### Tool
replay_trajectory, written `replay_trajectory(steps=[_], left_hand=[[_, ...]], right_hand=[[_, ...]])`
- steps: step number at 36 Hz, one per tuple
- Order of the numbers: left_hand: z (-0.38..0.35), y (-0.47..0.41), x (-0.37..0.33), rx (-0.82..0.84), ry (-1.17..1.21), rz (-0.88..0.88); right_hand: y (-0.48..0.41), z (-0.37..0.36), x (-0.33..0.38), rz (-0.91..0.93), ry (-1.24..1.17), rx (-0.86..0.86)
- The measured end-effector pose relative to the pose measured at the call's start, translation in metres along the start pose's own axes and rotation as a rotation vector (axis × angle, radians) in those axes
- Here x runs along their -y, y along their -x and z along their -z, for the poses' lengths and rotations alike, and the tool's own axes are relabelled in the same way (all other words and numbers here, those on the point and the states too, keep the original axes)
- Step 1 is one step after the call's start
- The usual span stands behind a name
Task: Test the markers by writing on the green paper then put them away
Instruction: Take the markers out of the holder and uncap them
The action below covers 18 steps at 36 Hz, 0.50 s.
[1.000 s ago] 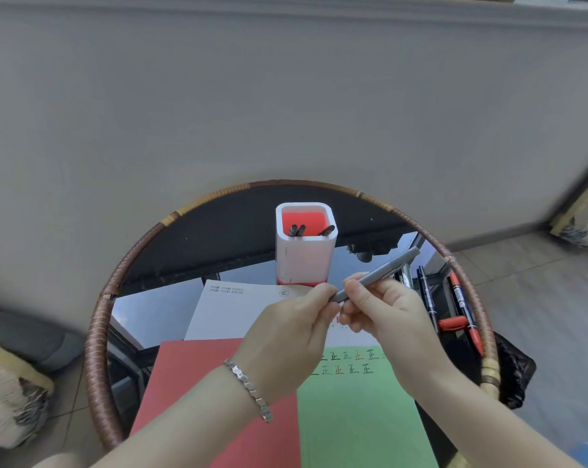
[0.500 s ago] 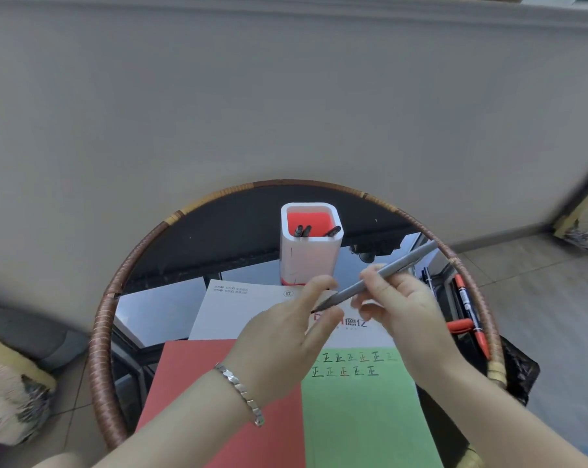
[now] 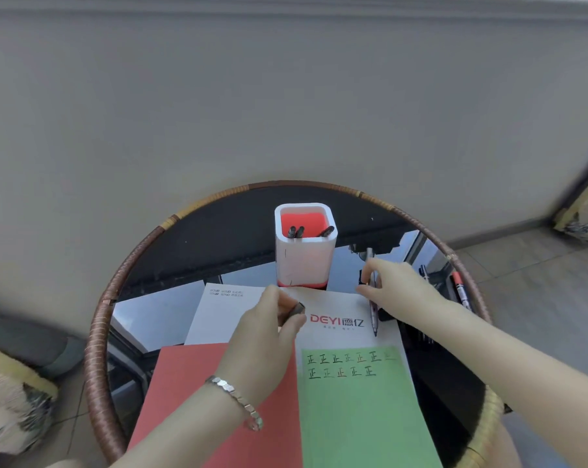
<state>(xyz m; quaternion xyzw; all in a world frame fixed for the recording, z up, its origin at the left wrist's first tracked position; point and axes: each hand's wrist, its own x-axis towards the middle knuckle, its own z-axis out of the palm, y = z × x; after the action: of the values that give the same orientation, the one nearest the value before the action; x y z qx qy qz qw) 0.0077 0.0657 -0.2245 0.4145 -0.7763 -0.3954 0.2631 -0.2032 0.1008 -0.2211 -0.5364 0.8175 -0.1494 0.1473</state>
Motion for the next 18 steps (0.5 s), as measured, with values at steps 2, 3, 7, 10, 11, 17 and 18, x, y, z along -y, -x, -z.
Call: replay_trajectory(steps=[2,3,7,10,11,17,18], left_hand=[[-0.007,-0.004,-0.005,-0.015,-0.06,-0.032],[-0.012,-0.007,-0.007,-0.015,-0.099,-0.05],[-0.037,-0.023,-0.016,0.041,-0.239,-0.068],[-0.061,-0.037,-0.024,0.144,-0.317,-0.046],[-0.068,-0.042,-0.026,0.176,-0.357,-0.054],[-0.088,-0.053,-0.03,0.287,-0.461,-0.078],[-0.087,-0.052,-0.03,0.297,-0.446,-0.079]], right_hand=[[-0.002,-0.002,-0.007,0.037,0.109,-0.034],[-0.002,-0.003,-0.011,0.045,0.136,-0.036],[-0.002,-0.002,-0.023,0.065,0.111,-0.003],[0.001,-0.001,-0.03,0.066,0.067,-0.019],[0.002,-0.001,-0.032,0.066,0.054,-0.026],[0.005,0.007,-0.032,0.06,0.007,-0.063],[0.005,0.01,-0.03,0.08,-0.015,-0.09]])
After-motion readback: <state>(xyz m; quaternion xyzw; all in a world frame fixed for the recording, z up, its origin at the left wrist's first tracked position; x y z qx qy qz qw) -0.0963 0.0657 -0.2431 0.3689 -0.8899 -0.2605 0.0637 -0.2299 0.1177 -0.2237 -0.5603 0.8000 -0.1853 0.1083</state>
